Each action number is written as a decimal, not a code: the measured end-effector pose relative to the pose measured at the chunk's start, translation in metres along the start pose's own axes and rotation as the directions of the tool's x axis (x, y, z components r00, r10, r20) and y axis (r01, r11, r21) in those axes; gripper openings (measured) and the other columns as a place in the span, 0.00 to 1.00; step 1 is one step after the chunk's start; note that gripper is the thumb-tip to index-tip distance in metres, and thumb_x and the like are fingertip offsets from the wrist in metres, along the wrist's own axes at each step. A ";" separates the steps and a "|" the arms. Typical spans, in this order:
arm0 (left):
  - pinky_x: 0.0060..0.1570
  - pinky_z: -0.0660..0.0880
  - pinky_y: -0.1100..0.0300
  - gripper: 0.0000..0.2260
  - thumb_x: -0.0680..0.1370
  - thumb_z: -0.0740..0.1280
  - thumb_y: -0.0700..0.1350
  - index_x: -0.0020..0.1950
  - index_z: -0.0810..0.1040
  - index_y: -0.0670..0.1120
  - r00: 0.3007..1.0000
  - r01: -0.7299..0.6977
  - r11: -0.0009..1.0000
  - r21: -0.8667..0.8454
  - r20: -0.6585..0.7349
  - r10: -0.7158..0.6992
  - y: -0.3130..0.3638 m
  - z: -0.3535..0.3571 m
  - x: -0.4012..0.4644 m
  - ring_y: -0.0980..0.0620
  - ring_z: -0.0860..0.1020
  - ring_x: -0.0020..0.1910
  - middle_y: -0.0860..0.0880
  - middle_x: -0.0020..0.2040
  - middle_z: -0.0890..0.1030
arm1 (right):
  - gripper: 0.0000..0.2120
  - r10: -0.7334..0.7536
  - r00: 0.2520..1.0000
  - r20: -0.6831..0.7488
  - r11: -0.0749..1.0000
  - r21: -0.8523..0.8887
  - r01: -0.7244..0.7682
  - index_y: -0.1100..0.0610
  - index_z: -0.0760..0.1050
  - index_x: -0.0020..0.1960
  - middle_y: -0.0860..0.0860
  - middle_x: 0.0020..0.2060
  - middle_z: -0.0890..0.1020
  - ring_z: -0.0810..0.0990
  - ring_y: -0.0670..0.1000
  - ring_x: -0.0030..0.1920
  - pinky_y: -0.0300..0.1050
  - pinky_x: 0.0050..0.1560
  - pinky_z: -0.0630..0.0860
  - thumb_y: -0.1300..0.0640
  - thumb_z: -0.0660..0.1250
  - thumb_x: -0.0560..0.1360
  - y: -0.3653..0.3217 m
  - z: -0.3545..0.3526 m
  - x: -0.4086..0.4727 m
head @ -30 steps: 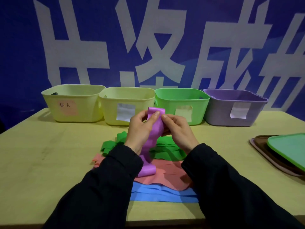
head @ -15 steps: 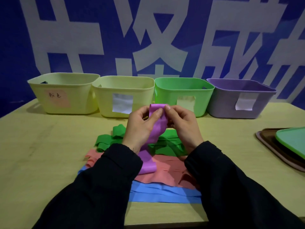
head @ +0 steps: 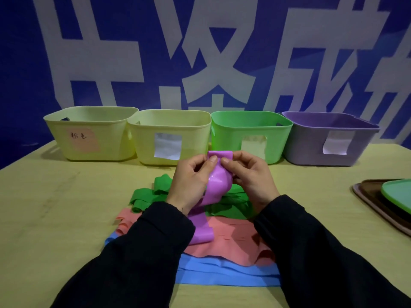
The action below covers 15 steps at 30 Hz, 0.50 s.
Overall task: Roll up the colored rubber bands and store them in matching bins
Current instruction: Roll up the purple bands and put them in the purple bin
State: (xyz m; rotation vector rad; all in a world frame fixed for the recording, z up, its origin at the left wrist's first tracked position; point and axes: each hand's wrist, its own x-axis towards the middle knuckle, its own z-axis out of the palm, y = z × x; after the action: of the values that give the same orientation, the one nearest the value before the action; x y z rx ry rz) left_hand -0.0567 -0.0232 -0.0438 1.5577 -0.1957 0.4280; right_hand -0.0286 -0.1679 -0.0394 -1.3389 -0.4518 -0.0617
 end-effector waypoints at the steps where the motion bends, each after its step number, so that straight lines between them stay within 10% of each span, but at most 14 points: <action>1: 0.43 0.76 0.56 0.08 0.82 0.67 0.41 0.47 0.85 0.48 1.000 -0.015 1.000 0.004 -0.014 0.015 -0.001 0.000 0.000 0.53 0.81 0.42 0.45 0.44 0.86 | 0.05 -0.012 1.000 -0.001 1.000 -0.009 0.012 0.60 0.79 0.47 0.55 0.34 0.81 0.76 0.46 0.32 0.36 0.31 0.74 0.68 0.68 0.77 0.000 0.001 0.000; 15: 0.41 0.78 0.61 0.05 0.74 0.67 0.44 0.42 0.83 0.51 0.994 -0.091 0.994 -0.061 -0.063 0.087 0.007 -0.001 -0.004 0.52 0.81 0.42 0.48 0.42 0.84 | 0.06 -0.099 0.995 0.002 0.994 -0.048 0.099 0.59 0.82 0.44 0.51 0.34 0.83 0.78 0.45 0.34 0.37 0.35 0.76 0.67 0.69 0.76 -0.005 0.003 -0.003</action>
State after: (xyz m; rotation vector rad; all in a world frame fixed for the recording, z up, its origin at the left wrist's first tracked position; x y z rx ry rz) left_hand -0.0629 -0.0233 -0.0388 1.4755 -0.2309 0.5330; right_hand -0.0334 -0.1672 -0.0354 -1.3632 -0.5187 -0.1558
